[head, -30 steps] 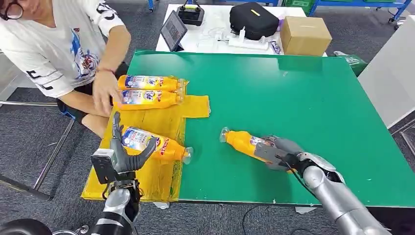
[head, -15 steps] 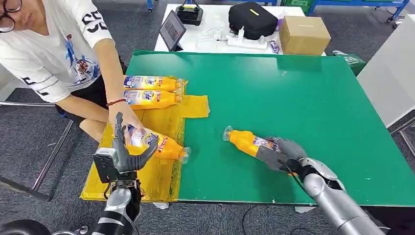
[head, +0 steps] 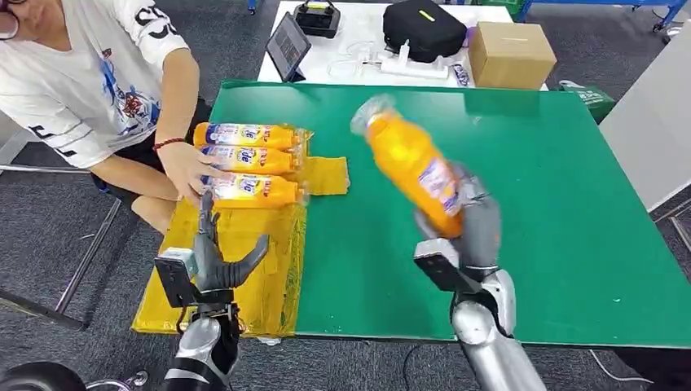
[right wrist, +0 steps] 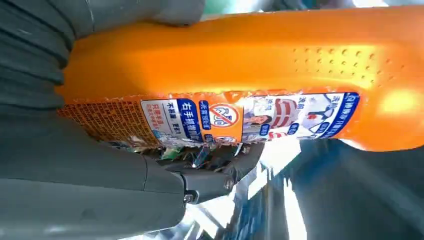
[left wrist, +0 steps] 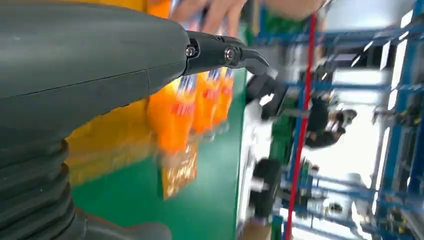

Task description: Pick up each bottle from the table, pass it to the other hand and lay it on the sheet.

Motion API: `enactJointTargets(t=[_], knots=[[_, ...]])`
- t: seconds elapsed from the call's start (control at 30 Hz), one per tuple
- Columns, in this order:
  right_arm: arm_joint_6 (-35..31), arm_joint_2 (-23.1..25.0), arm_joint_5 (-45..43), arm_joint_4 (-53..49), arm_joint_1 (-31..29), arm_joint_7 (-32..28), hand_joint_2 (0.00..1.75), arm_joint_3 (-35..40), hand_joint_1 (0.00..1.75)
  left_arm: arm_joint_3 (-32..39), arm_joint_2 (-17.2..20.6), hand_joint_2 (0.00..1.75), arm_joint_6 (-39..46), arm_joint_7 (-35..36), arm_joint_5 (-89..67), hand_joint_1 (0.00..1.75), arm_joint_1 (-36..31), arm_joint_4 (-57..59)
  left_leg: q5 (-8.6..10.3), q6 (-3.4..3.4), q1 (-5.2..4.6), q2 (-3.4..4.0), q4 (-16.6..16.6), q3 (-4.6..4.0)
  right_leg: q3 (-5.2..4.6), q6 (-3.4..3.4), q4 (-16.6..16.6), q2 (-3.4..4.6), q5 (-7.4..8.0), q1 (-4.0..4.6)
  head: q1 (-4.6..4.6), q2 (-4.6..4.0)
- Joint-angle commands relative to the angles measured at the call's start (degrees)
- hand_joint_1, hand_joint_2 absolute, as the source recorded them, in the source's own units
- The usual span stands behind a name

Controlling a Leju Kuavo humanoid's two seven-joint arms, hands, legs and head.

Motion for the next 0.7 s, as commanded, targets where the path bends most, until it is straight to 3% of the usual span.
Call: enactJointTargets(t=[0.03,0.2,0.3,0.4,0.53,0.7], knots=[[-1.8,7.9,-3.0,-8.8,3.2,-9.3,1.75,-8.7,1.62,-6.6,1.5,1.75,-14.3,7.1,12.3,0.00,-2.6,1.8,-0.16,0.00,0.01,0.01,0.1,0.17,0.21,-0.05,0.0,-0.10,-0.15,0.03,0.04,0.00],[-1.8,7.8,-3.2,-7.9,3.4,-9.9,1.75,-8.2,1.61,-7.3,2.0,1.75,-16.0,7.6,13.5,0.00,-2.4,1.7,-0.19,-0.04,-0.05,0.07,0.0,0.26,0.27,-0.11,-0.1,-0.10,-0.11,-0.01,0.04,0.00],[1.1,7.4,-4.0,-4.0,3.8,-10.5,1.75,-6.7,1.75,-9.8,4.2,1.75,-26.5,9.8,19.8,0.00,-2.1,1.6,-0.12,-0.04,-0.11,0.14,0.0,0.12,0.09,-0.07,-0.1,0.01,-0.03,-0.09,0.02,0.00],[3.8,8.1,-5.2,1.1,4.6,-11.6,1.75,-4.7,1.75,-11.1,5.4,1.75,-31.1,9.9,21.6,0.00,-1.6,1.9,-0.12,-0.05,-0.07,0.12,-0.1,0.22,0.20,-0.07,-0.2,-0.01,-0.02,-0.05,0.02,0.00],[10.0,8.5,-8.0,7.5,5.6,-11.6,1.75,0.5,1.75,-12.9,6.1,1.75,-35.2,9.2,22.3,0.00,-1.3,1.4,-0.13,-0.04,-0.07,0.26,-0.1,0.19,0.14,-0.05,-0.2,0.14,0.01,-0.05,0.00,0.00],[12.7,11.0,-6.8,21.0,3.5,-11.6,1.75,10.1,1.75,-14.5,6.6,1.75,-35.8,8.8,20.5,0.00,-2.0,2.6,-0.18,-0.07,-0.01,0.39,-0.1,0.31,0.24,-0.10,-0.2,0.25,0.00,0.02,0.02,0.00]])
